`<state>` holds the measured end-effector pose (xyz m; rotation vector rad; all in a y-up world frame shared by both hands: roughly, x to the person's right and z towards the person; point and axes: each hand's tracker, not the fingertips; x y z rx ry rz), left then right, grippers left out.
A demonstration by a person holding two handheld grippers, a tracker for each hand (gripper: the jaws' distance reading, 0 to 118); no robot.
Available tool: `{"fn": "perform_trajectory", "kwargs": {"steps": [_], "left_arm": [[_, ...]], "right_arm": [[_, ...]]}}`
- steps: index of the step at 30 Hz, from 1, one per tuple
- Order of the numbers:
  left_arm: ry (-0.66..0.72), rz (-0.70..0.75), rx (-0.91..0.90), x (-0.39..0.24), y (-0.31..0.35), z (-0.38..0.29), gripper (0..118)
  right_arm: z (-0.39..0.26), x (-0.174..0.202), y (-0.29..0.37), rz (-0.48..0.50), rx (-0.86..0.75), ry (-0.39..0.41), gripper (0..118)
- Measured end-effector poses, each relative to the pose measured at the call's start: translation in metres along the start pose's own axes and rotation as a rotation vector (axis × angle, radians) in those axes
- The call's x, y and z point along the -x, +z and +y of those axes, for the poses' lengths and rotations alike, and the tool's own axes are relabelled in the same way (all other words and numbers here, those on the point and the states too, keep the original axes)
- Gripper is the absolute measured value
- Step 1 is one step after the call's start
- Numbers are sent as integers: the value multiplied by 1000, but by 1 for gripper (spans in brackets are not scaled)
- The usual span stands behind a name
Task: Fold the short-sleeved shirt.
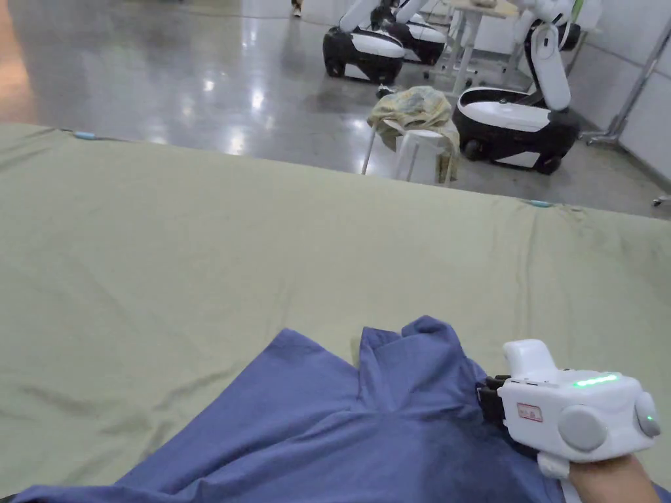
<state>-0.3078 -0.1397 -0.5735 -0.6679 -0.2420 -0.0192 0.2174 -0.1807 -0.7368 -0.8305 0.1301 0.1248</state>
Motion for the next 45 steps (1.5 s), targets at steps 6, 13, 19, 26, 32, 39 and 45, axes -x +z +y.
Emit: {"fn": "perform_trajectory", "kwargs": {"steps": [6, 13, 19, 26, 32, 39, 45], "left_arm": [[40, -31, -36, -3, -9, 25, 7], [54, -40, -181, -13, 12, 113, 6], [101, -65, -347, -23, 42, 237, 6], [-23, 85, -496, -36, 57, 384, 6], [-61, 148, -585, -38, 75, 467, 6], [-38, 178, -487, -22, 11, 432, 6], [9, 227, -408, -30, -48, 353, 6]], "right_arm": [[22, -6, 103, 26, -178, -136, 2], [75, -22, 229, -31, -377, -114, 2], [148, -43, 321, -140, -580, -92, 2], [247, -76, 397, -255, -751, -111, 2], [296, -87, 417, -272, -842, -132, 2], [275, -87, 324, -223, -753, -206, 2], [228, -82, 248, -203, -720, -321, 2]]}}
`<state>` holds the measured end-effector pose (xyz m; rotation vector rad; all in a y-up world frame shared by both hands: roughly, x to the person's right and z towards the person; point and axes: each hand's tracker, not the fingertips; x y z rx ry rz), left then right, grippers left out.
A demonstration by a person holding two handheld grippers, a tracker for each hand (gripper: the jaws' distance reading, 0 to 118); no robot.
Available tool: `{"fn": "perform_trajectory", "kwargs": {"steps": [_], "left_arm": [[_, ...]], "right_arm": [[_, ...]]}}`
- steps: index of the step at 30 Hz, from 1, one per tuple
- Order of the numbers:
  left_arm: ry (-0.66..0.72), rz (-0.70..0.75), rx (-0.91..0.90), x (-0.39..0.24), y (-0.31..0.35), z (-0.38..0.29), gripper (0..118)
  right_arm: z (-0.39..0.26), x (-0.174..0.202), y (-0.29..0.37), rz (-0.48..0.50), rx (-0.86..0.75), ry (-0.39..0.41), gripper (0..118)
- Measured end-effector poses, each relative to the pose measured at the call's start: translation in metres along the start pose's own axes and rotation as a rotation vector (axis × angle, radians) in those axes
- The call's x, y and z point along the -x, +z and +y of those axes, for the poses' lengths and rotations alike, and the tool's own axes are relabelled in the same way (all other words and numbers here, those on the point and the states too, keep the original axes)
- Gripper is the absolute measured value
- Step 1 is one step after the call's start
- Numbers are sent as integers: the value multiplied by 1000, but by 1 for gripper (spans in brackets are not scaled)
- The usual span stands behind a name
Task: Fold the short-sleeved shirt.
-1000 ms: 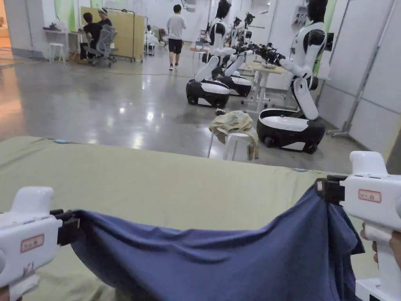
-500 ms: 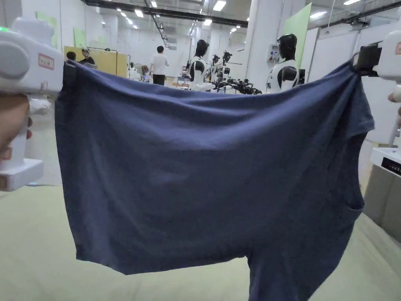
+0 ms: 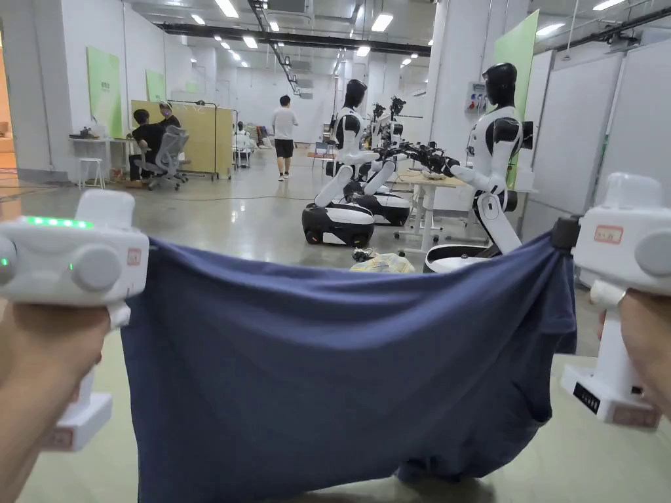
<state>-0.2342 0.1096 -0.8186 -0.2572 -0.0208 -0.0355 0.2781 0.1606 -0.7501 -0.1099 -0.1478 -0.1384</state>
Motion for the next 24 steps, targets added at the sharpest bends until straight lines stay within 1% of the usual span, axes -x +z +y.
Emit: {"fn": "perform_trajectory", "kwargs": {"steps": [2, 6, 9, 11, 15, 19, 21, 23, 24], "left_arm": [[37, -48, 33, 4, 4, -16, 6], [10, -72, 34, 4, 43, -30, 6], [14, -133, 39, 10, 83, -45, 6], [38, -153, 73, 19, 108, -65, 6], [37, -190, 134, 30, 159, -128, 6], [-2, -225, 301, 39, 205, -217, 6], [-5, -239, 391, 42, 222, -260, 6], [-38, -217, 484, 44, 232, -300, 6], [-31, -215, 518, 46, 233, -315, 6]], "right_arm": [[-10, -3, 9, 15, 13, -2, 2], [-22, -9, 50, 42, 6, 19, 2], [-40, -16, 99, 60, 16, 35, 2], [-64, -25, 137, 101, 51, 40, 2], [-132, -39, 208, 130, 183, 38, 2], [-231, -53, 264, 146, 383, 61, 2], [-282, -62, 278, 141, 507, 97, 2], [-331, -69, 291, 132, 621, 66, 2], [-348, -71, 294, 127, 672, 49, 2]]}}
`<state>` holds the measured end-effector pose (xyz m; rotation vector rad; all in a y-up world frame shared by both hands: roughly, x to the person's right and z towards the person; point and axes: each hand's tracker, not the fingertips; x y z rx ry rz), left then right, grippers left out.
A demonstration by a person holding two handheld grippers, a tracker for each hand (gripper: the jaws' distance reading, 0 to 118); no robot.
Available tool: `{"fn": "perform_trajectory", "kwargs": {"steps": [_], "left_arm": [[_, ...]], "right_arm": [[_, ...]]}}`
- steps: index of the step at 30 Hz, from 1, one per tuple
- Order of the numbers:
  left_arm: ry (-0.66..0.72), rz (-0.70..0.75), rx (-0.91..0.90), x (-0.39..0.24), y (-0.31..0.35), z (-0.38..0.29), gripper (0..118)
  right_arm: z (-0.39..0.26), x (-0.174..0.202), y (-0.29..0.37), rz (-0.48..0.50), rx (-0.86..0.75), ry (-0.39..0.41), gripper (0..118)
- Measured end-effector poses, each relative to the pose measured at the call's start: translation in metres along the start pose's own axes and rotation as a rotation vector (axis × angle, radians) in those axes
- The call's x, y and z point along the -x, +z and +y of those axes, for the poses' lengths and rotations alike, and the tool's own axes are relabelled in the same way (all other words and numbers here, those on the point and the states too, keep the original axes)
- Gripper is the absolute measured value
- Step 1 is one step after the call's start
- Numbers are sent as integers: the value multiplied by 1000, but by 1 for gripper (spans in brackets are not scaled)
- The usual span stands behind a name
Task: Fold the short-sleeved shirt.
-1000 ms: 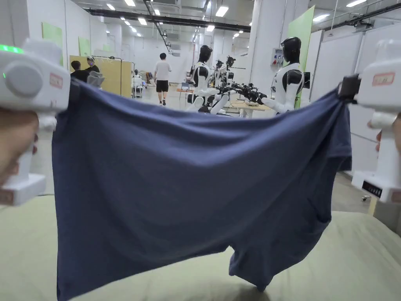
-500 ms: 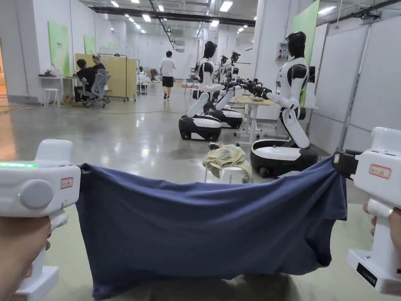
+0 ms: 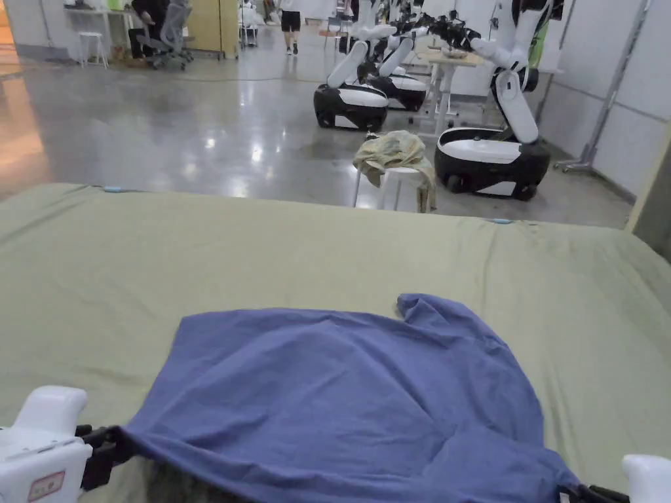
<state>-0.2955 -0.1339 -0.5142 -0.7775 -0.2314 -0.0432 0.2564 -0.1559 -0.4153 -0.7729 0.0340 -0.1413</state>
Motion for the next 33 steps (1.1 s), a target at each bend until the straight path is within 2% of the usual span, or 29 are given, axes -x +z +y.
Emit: {"fn": "perform_trajectory", "kwargs": {"steps": [2, 3, 4, 5, 6, 7, 8, 12, 14, 15, 16, 17, 18, 19, 20, 21, 25, 26, 27, 28, 29, 33], "left_arm": [[21, 3, 42, 1, -9, -19, 7], [14, 1, 18, 1, -9, -19, 9], [1, 3, 8, 0, -9, -20, 30], [-17, 13, -19, -5, -5, -15, 61], [-30, 32, -36, -7, -1, -11, 87], [-44, -7, -55, -11, 14, -6, 93], [-61, 0, -114, -20, 30, -5, 93], [-129, 71, -248, -31, 82, -17, 92], [-125, 145, -262, -36, 92, -30, 91], [-93, 154, -235, -20, 88, -40, 91], [-50, 130, -192, -15, 86, -45, 88], [-17, 80, -152, -9, 85, -50, 72], [-15, 49, -123, -4, 82, -54, 27], [-17, 43, -77, 9, 74, -62, 3], [-59, 98, -77, 18, 74, -65, 3], [-81, 59, -54, 23, 70, -66, 3], [-125, 65, -18, 23, 59, -60, 5], [-148, 69, -7, 22, 51, -59, 19], [-168, 68, -3, 19, 44, -59, 49], [-182, 59, 17, 19, 33, -56, 84], [-201, 38, 33, 17, 22, -54, 91], [-246, 15, 81, 15, -16, -46, 90]], "right_arm": [[-18, -3, -12, -33, 41, -31, 2], [-14, -7, -11, -14, 59, -40, 2], [-6, -11, -3, -12, 1, -58, 10], [3, -14, 3, 0, -22, -66, 29], [10, -14, 8, 10, -21, -59, 59], [17, -12, 17, 13, -26, -39, 91], [23, -6, 31, 21, -54, 6, 94], [17, 20, 67, 1, -154, 108, 93], [5, 29, 72, -15, -166, 98, 91], [0, 32, 72, -16, -166, 87, 91], [-6, 35, 72, -18, -157, 62, 71], [-10, 37, 71, -21, -150, 43, 38], [-13, 40, 68, -43, -128, 35, 0], [-14, 43, 69, -103, -118, 27, 0], [-12, 45, 66, -36, -99, 40, 0], [-11, 47, 65, -24, -82, 38, 0], [-8, 54, 63, -31, -68, 19, 0], [-6, 55, 62, -36, -64, 17, 0], [-4, 56, 61, -39, -60, 16, 0], [-6, 56, 59, -42, -53, 16, 0], [-4, 57, 59, -47, -46, 18, 0], [-1, 54, 53, -81, 1, 28, 0]]}}
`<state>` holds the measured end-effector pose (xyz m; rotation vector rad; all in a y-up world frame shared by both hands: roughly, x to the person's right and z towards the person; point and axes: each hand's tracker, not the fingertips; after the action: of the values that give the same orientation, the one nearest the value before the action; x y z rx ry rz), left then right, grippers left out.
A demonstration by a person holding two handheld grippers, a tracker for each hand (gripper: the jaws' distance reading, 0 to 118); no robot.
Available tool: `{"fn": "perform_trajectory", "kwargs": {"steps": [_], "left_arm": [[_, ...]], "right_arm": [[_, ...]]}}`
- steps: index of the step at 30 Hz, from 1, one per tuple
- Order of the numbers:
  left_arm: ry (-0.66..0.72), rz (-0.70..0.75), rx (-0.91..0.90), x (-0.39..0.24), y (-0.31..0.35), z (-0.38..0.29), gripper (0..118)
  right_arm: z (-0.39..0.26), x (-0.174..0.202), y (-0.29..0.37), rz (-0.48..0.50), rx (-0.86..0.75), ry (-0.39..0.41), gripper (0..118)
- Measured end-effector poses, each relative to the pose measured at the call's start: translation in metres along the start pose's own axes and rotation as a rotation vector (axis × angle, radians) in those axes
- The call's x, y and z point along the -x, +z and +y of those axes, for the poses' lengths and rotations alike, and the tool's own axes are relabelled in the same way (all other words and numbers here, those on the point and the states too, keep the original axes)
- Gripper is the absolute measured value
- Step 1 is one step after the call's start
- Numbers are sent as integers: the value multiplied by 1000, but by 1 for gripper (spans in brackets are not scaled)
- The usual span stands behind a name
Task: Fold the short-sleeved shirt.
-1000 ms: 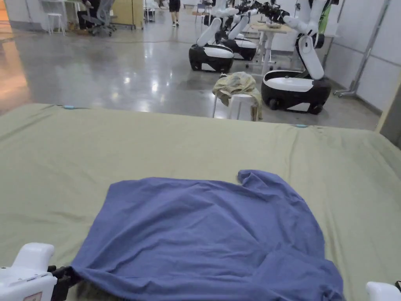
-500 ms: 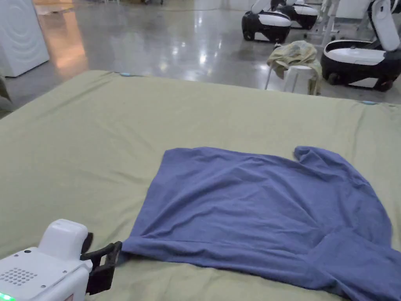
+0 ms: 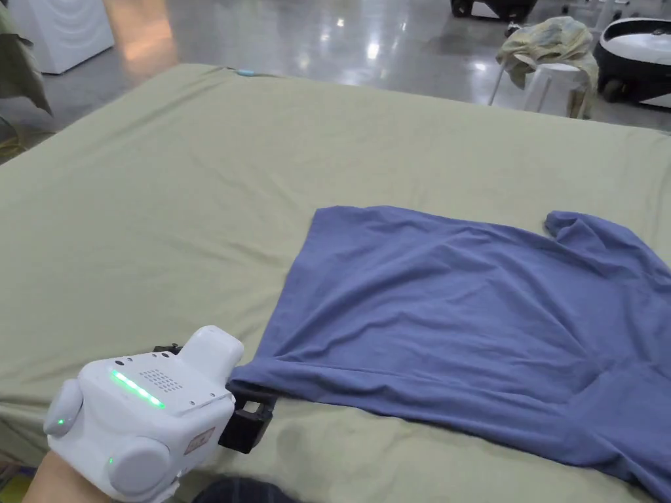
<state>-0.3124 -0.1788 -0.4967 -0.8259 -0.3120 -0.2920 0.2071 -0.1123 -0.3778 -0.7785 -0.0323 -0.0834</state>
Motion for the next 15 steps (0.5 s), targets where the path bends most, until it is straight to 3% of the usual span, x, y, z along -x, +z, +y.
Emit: {"fn": "perform_trajectory", "kwargs": {"steps": [2, 3, 4, 5, 7, 8, 10, 11, 12, 13, 15], "left_arm": [[-44, 12, 32, 2, -15, 3, 86], [-51, 10, 32, 2, -20, 6, 73], [-53, 2, 36, 2, -24, 8, 25], [-56, -6, 40, 2, -27, 11, 6], [-40, -14, 40, -8, -15, 18, 6], [-45, -27, 42, -7, -13, 21, 6], [-35, -30, 35, -10, -5, 25, 6], [-31, -30, 30, -11, -3, 26, 6], [-25, -39, 35, -11, -2, 28, 6], [-17, -39, 37, -10, -2, 29, 6], [-15, -39, 35, -11, -2, 30, 6]], "right_arm": [[1, -5, -8, -27, 64, -6, 0], [-2, -9, -11, -30, 71, -7, 0], [-2, -11, -14, -32, 78, -7, 0], [-2, -13, -16, -37, 90, -8, 0], [-9, -30, -27, -48, 109, -6, 2], [-9, -33, -29, -44, 106, -4, 18], [-9, -36, -34, -32, 107, 5, 85], [-14, -44, -43, -15, 137, 17, 95], [-15, -45, -48, 0, 167, 30, 95], [-16, -44, -55, 0, 178, 41, 113], [-20, -43, -67, -21, 163, 67, 110]]}}
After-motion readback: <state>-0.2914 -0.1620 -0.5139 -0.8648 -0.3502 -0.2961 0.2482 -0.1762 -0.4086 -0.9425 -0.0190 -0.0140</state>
